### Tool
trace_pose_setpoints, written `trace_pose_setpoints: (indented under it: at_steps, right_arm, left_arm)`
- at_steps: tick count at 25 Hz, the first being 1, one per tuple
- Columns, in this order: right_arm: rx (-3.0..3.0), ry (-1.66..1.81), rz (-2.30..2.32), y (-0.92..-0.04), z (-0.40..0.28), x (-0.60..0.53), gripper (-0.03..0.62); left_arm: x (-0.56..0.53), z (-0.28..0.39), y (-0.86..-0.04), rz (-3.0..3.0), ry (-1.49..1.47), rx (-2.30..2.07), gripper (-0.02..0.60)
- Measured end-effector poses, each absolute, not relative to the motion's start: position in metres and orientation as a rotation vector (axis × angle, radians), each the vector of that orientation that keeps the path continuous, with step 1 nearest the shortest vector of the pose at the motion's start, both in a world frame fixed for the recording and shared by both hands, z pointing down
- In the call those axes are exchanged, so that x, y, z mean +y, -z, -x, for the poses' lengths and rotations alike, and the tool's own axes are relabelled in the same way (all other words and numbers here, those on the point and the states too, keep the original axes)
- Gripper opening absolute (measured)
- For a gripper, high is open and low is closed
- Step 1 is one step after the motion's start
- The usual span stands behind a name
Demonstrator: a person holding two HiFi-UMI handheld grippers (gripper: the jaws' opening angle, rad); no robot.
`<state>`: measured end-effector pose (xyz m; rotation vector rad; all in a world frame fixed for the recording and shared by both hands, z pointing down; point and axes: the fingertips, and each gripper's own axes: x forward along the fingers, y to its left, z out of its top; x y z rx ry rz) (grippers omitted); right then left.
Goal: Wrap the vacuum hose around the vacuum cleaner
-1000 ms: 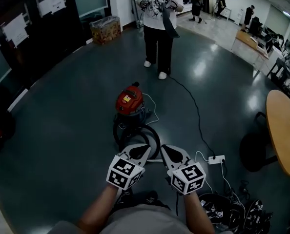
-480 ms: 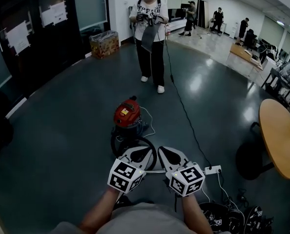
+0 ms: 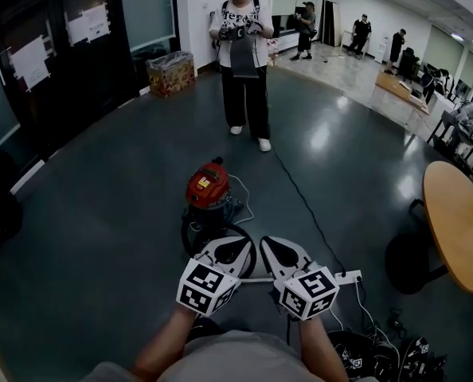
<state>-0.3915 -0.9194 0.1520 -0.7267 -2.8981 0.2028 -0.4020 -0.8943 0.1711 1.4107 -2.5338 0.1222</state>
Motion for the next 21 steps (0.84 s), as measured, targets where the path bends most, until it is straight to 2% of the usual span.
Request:
trace_pose_setpoints:
  at_steps: [21]
  right_arm:
    - [-2.892, -0.204, 0.739, -0.1524, 0.398, -0.9165, 0.006]
  left_arm:
    - [-0.8971, 0.408, -0.1618, -1.434, -0.101, -2.542, 0.006]
